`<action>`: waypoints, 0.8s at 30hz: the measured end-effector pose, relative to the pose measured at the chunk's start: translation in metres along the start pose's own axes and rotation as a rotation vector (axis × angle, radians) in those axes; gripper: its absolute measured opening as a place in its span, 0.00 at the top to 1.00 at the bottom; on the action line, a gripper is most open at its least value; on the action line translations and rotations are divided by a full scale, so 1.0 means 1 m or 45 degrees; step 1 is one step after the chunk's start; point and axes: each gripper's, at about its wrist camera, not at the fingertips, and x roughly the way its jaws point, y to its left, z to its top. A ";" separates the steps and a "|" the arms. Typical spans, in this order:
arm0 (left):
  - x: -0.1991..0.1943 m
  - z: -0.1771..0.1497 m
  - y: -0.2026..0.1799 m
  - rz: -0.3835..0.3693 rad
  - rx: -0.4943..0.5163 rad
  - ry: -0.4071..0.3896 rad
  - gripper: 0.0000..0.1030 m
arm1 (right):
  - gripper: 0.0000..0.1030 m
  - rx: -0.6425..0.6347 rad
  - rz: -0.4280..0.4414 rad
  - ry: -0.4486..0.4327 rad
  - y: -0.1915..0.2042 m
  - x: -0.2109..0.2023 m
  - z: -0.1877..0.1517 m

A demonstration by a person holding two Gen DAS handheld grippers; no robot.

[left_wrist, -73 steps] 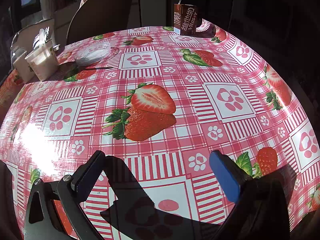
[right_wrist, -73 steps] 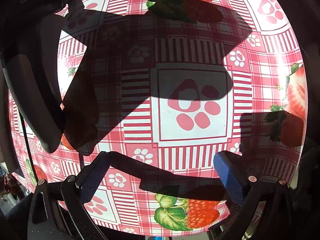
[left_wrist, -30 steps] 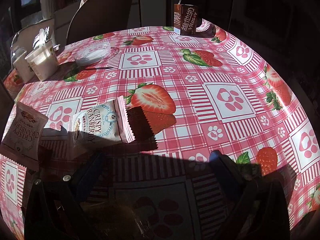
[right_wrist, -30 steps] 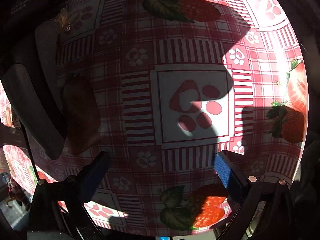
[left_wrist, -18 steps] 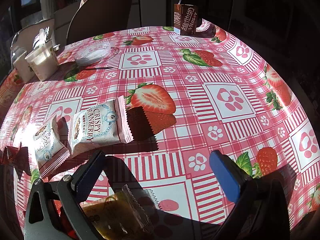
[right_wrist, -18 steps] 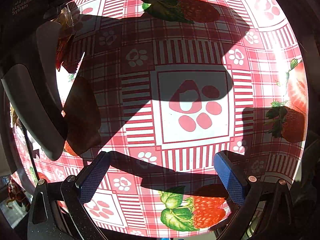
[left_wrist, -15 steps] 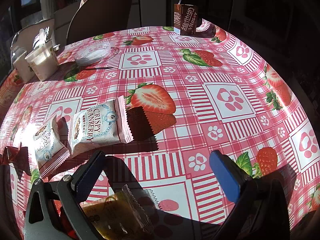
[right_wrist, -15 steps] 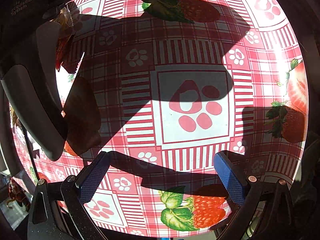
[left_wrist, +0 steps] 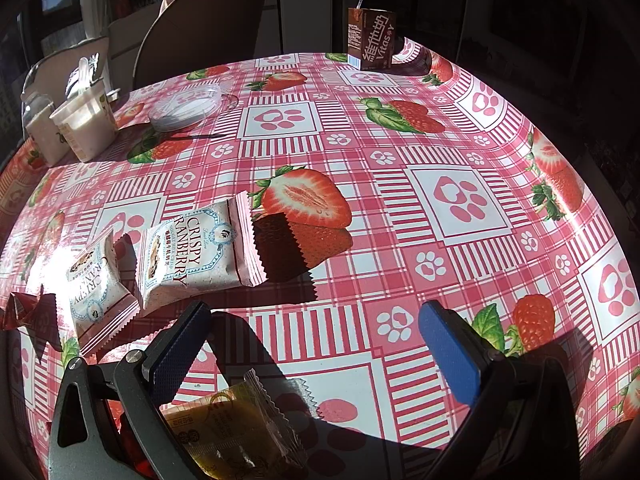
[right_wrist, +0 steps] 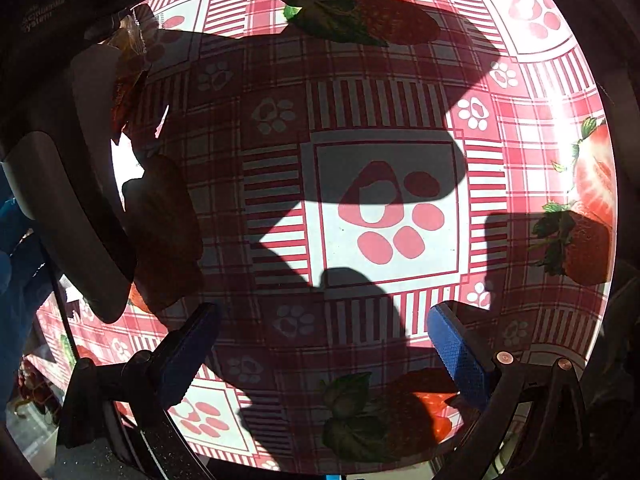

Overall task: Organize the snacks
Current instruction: 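Move the left gripper to the red foil candy while the right gripper approaches the red printed candy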

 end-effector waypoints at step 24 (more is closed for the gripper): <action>-0.069 0.026 0.042 -0.086 0.218 0.394 0.00 | 0.00 0.002 0.014 0.007 0.006 -0.006 0.014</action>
